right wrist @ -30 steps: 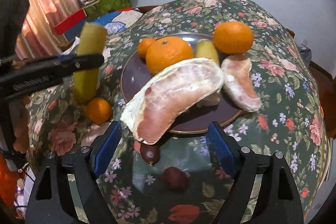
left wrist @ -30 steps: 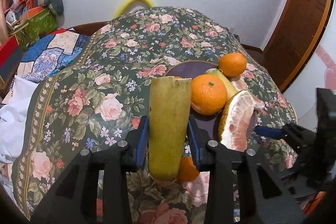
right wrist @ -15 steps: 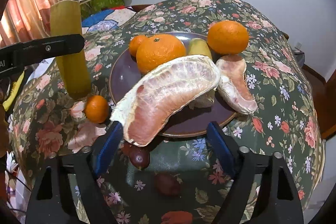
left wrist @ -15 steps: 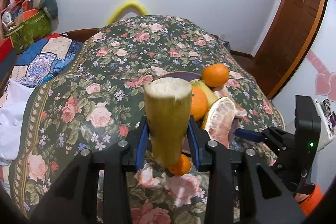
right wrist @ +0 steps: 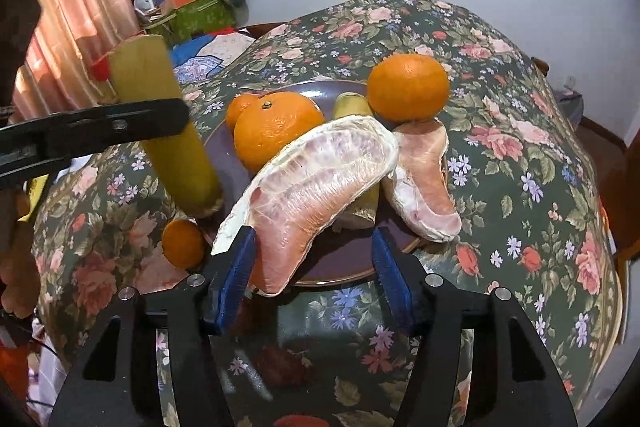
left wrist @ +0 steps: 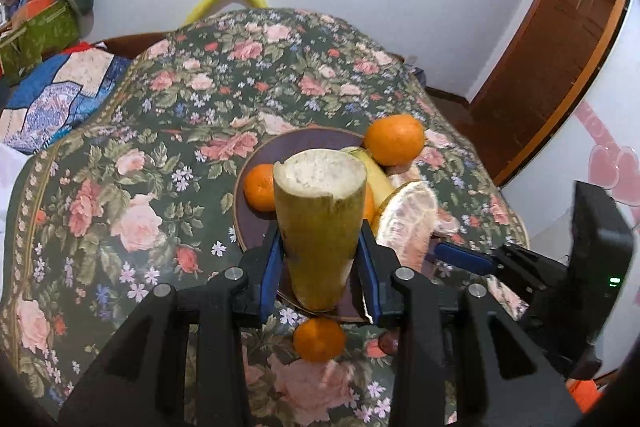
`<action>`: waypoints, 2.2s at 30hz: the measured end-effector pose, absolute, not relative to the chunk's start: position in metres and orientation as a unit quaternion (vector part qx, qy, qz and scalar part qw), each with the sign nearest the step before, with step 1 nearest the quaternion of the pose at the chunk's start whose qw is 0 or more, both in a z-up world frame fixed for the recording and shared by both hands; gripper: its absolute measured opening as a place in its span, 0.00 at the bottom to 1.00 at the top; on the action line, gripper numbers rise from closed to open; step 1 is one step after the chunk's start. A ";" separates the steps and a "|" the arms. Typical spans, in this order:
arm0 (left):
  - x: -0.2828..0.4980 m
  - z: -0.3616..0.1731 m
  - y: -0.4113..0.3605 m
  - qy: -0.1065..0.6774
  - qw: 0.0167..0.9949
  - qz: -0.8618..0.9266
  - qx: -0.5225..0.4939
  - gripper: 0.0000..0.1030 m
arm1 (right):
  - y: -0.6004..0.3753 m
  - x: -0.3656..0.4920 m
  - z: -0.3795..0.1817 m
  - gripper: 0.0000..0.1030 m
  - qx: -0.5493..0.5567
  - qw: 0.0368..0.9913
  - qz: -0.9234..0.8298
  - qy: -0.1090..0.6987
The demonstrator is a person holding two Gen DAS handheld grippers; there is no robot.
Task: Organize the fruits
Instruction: 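Lay the yellow cylinder on the plate rim and open the left tool, then grasp a mandarin with the left tool while the right tool grasps a date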
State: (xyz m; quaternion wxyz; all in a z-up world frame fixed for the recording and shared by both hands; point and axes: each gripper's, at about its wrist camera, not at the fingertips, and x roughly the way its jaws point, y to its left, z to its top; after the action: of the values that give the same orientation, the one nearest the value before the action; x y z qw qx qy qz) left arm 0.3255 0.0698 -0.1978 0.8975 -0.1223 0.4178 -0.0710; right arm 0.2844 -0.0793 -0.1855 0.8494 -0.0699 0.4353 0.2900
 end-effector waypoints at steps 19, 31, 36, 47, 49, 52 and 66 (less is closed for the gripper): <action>0.350 -0.222 0.078 0.449 0.883 -0.028 -0.131 0.43 | -0.106 0.298 -0.175 0.55 -0.029 0.864 0.270 0.424; 0.334 -0.223 0.067 0.460 0.882 -0.030 -0.097 0.58 | -0.107 0.288 -0.167 0.58 -0.040 0.867 0.265 0.420; 0.318 -0.208 0.064 0.448 0.889 -0.029 -0.087 0.59 | -0.109 0.282 -0.157 0.58 -0.044 0.871 0.262 0.414; 0.274 -0.187 0.058 0.433 0.898 -0.028 -0.069 0.60 | -0.115 0.252 -0.144 0.61 -0.065 0.874 0.253 0.409; 0.268 -0.190 0.057 0.436 0.897 -0.029 -0.068 0.60 | -0.115 0.247 -0.147 0.62 -0.067 0.873 0.253 0.412; 0.259 -0.196 0.054 0.442 0.894 -0.030 -0.064 0.60 | -0.115 0.240 -0.155 0.62 -0.070 0.869 0.252 0.420; 0.249 -0.231 0.044 0.464 0.884 -0.043 -0.043 0.59 | -0.104 0.232 -0.193 0.43 -0.069 0.838 0.275 0.466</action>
State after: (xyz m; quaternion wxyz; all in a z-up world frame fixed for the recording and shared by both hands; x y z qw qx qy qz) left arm 0.2490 0.0437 -0.2312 0.8838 -0.0434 0.4638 -0.0430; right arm 0.2316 -0.1039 -0.1933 0.8385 -0.0685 0.4655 0.2749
